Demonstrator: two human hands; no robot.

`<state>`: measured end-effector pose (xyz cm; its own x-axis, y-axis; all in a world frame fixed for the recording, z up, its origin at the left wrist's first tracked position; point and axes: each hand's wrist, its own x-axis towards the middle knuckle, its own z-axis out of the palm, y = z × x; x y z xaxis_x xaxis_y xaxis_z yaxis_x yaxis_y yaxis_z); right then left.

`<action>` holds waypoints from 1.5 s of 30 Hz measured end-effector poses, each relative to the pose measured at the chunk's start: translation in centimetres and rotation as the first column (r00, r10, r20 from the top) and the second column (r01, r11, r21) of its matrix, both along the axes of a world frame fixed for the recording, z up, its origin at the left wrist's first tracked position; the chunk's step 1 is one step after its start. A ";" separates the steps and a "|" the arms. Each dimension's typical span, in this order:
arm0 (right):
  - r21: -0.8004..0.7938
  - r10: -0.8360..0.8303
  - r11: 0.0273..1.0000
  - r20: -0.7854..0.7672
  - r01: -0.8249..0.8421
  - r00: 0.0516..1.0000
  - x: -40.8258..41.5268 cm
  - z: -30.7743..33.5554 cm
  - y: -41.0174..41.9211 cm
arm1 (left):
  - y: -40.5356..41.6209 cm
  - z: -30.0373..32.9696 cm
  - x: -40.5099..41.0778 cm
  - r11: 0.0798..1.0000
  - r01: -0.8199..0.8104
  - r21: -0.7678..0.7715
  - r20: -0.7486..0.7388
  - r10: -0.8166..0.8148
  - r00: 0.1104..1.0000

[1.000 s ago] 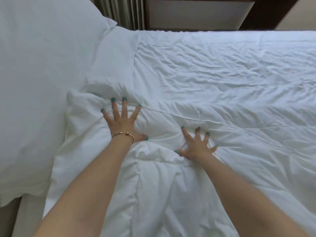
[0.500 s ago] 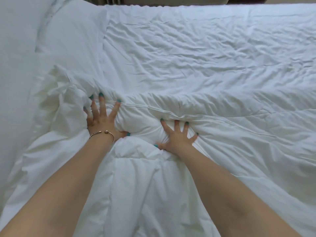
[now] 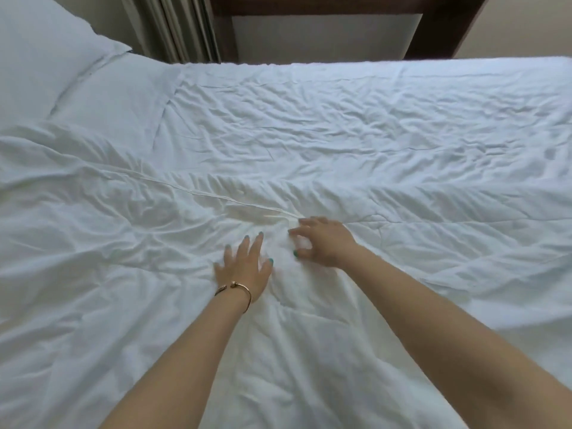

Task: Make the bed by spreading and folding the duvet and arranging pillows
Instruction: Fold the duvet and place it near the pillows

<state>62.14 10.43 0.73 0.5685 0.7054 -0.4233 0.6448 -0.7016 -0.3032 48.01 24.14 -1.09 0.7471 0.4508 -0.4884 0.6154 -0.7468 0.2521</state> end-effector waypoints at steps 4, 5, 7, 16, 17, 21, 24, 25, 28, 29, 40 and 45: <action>-0.129 -0.301 0.950 -0.157 0.283 0.941 4.8 0.8 -16.2 | -9.8 0.9 7.2 0.975 0.198 -0.099 0.256 -0.167 0.952; -0.211 -0.284 0.944 -0.129 0.253 0.950 6.2 1.0 -19.9 | -11.8 1.1 8.6 0.960 0.250 -0.125 0.258 -0.212 0.943; -0.364 -0.213 0.919 -0.140 0.150 0.967 8.5 1.5 -26.6 | -14.8 1.1 10.5 0.921 0.362 -0.146 0.174 -0.336 0.926; -0.427 -0.019 0.900 0.168 0.090 0.986 9.9 2.0 -34.1 | -15.3 2.9 10.6 0.908 0.401 -0.119 -0.174 -0.417 0.892; -0.397 -0.047 0.902 0.306 0.172 0.951 11.1 2.4 -33.3 | -14.4 3.8 11.6 0.938 0.346 -0.017 -0.063 -0.346 0.936; 0.086 -0.476 0.859 0.497 0.504 0.726 16.6 4.5 -28.6 | -12.6 7.9 18.3 0.955 -0.059 0.290 0.460 -0.085 0.884; 0.409 -0.810 0.563 0.103 0.718 0.577 18.1 3.8 -25.2 | -14.4 7.2 21.1 0.913 -0.236 0.333 0.542 0.019 0.840; 0.446 -0.813 0.513 -0.022 0.733 0.582 17.9 3.0 -24.6 | -15.4 6.2 21.3 0.862 -0.237 0.448 0.551 -0.058 0.832; 0.519 -0.647 0.612 -0.105 0.596 0.756 15.8 -0.6 -24.5 | -19.2 1.6 19.3 0.764 0.006 0.645 0.498 -0.426 0.755; 0.513 -0.586 0.682 -0.043 0.521 0.809 15.1 -1.9 -24.8 | -20.4 -0.3 18.1 0.757 0.115 0.643 0.436 -0.486 0.757; -0.041 -0.185 0.979 0.256 0.202 0.949 17.8 -12.8 -24.9 | -17.8 -8.6 22.2 0.921 0.264 0.285 -0.068 -0.256 0.964; -0.047 -0.171 0.981 0.255 0.189 0.952 18.5 -13.9 -24.8 | -17.9 -9.4 22.1 0.914 0.259 0.313 -0.012 -0.269 0.963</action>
<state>80.61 -14.40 -13.18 0.7766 0.5554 -0.2972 0.5546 -0.8266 -0.0956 70.11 6.28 -10.47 0.8722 0.3597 -0.3315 0.3806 -0.9248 -0.0021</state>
